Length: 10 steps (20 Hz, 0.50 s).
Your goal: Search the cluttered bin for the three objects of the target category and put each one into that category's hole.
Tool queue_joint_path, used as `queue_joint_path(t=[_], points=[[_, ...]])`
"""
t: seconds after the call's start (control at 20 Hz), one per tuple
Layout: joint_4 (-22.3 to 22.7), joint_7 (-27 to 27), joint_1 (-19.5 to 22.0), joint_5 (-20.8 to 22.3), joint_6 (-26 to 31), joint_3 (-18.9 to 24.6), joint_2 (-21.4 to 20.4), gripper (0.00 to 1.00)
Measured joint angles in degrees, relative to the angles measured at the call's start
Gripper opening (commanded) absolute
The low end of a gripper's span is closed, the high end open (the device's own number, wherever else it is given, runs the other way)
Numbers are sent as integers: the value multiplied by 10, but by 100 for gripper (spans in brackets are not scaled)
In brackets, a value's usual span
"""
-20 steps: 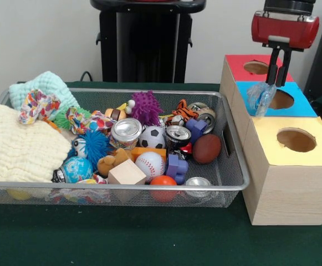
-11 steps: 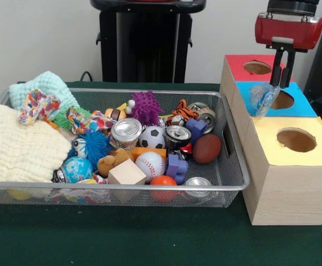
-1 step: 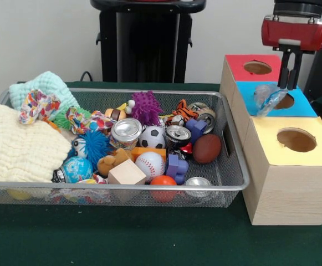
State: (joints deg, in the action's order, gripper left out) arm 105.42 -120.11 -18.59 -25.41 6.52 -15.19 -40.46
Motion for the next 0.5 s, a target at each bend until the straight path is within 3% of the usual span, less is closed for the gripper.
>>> queue_joint_path(t=[0.5], points=[[59, 0, 18, 0, -36, 41, 20, 0]])
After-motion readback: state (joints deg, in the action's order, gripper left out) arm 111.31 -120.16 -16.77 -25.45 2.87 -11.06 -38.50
